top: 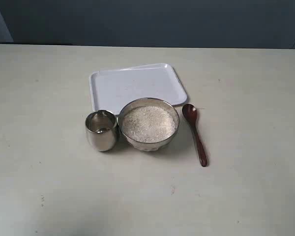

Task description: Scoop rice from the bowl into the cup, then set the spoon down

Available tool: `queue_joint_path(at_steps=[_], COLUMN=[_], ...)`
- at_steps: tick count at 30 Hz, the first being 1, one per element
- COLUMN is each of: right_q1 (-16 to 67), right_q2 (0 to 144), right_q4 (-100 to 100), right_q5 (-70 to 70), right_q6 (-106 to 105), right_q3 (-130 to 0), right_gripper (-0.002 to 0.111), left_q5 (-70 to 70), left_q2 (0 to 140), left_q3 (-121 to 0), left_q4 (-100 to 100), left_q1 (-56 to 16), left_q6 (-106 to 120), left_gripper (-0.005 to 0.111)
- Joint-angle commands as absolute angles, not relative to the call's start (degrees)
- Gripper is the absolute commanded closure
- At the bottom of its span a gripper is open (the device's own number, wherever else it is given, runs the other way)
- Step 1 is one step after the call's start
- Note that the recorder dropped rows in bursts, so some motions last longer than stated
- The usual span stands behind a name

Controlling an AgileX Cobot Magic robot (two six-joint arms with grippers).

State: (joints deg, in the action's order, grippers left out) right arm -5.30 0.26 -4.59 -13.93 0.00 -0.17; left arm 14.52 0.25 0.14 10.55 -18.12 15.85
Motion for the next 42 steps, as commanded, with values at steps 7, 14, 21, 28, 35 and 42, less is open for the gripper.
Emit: queue_joint_path(at_steps=[7,14,21,28,35,42], right_q1=[-5.1,-5.1,-5.1,-5.1,-5.1,-5.1], right_q2=[0.0,0.0,0.0,0.0,0.1,16.3], right_q4=[-4.3,-27.3,-30.6,-28.5,-3.8,5.6], right_q5=[-12.5,8.4,16.3,19.2,24.6,-7.1], right_q6=[0.0,9.7,11.6,29.4,21.8,10.2], right_q3=[0.0,0.0,0.0,-1.2,-11.7,-35.3], right_gripper=[0.108,0.108,0.108,0.108,0.108,0.108], left_q5=[13.7,13.7,13.7,13.7,13.7,13.7], left_q2=[0.0,0.0,0.0,0.0,0.0,0.0], left_q3=[0.0,0.0,0.0,0.0,0.0,0.0], left_q4=[10.6,10.6,10.6,10.6,10.6,10.6], left_q1=[-18.4,-18.4,-18.4,-18.4,-18.4,-18.4], left_q6=[15.6,15.6,15.6,15.6,15.6,15.6], left_gripper=[0.106,0.106,0.106,0.106,0.106,0.106])
